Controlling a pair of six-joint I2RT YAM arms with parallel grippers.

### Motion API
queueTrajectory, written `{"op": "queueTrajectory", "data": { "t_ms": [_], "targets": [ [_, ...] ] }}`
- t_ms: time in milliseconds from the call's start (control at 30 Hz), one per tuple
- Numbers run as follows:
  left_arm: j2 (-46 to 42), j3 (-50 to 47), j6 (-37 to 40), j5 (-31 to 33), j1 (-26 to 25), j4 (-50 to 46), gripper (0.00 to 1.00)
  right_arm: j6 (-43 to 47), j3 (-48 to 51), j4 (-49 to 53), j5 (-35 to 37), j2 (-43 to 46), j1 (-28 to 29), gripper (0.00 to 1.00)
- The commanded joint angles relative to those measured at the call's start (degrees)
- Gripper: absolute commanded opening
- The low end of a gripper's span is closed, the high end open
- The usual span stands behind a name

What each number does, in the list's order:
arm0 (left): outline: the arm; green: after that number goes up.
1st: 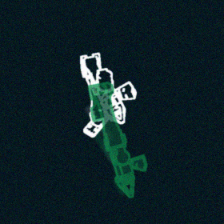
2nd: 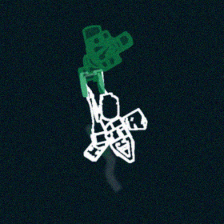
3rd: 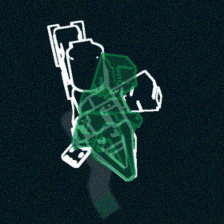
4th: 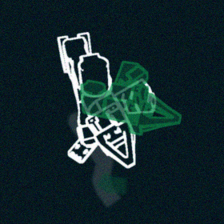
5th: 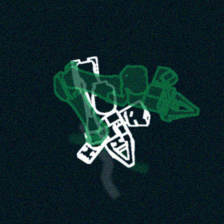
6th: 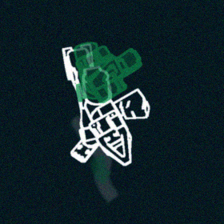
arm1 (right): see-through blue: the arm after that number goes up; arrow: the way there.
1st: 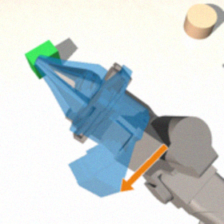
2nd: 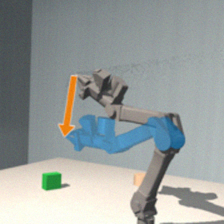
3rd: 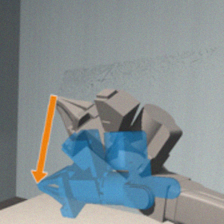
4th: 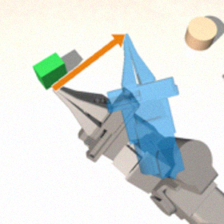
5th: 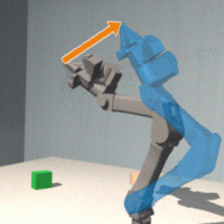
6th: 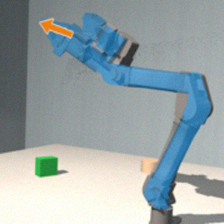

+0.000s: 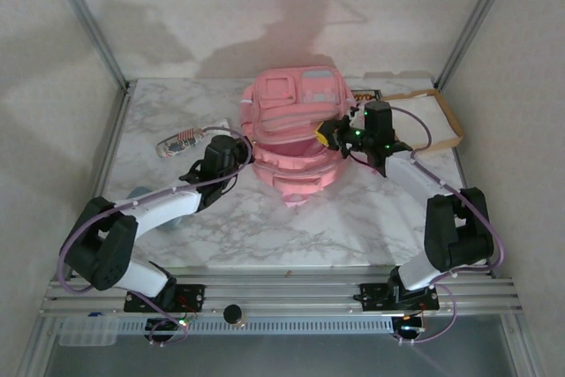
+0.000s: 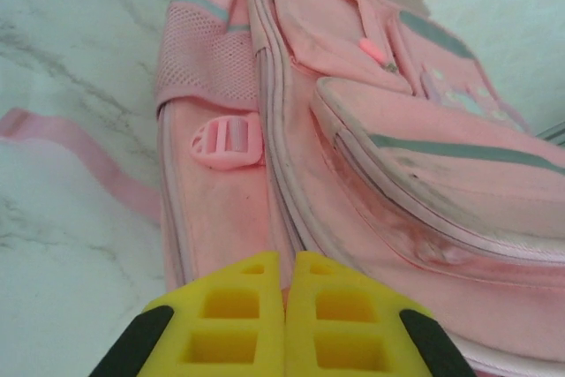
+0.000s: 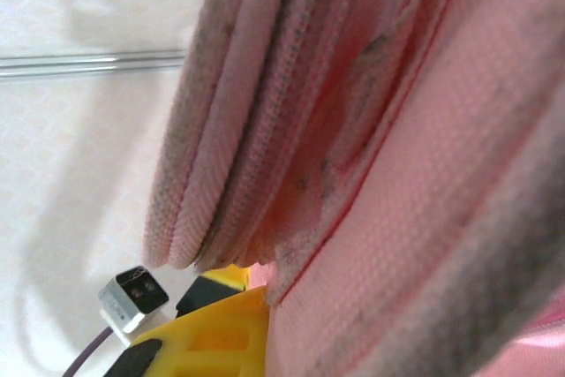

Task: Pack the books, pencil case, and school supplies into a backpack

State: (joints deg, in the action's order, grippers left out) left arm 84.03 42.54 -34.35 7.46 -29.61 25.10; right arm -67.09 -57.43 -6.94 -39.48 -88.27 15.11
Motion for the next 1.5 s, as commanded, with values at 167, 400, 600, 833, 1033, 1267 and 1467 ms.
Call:
{"op": "queueTrajectory", "data": {
  "t_ms": [167, 400, 600, 833, 1033, 1267, 1467],
  "targets": [
    [7.85, -0.04, 3.51, 2.65, 11.69, 14.06, 0.0, 3.54, -3.84, 1.64, -4.65, 2.09, -9.24, 0.0],
    [13.05, 2.03, 5.34, -2.85, 13.58, 19.37, 0.0, 6.22, -5.64, 3.87, -11.85, 1.68, -13.28, 0.0],
    [3.5, -6.51, 3.5, -3.09, 7.18, 19.85, 0.0, 7.31, -7.99, 2.52, -14.32, -1.21, -15.83, 0.0],
    [1.51, -6.42, 3.19, 8.44, 0.13, 11.53, 0.0, 13.42, -12.52, 8.86, -15.49, -3.81, -16.28, 0.0],
    [10.87, 0.42, 8.03, 13.69, 2.34, 12.49, 0.0, 14.81, -13.93, 10.23, -19.41, -4.55, -16.48, 0.0],
    [18.97, 3.81, 8.07, 6.88, 9.44, 23.64, 0.0, 15.91, -12.38, 10.89, -19.97, -4.28, -16.94, 0.0],
    [21.95, 11.37, 6.72, 6.08, 10.01, 17.73, 0.0, 16.64, -10.41, 9.23, -17.44, -5.64, -13.62, 0.0]
  ]
}}
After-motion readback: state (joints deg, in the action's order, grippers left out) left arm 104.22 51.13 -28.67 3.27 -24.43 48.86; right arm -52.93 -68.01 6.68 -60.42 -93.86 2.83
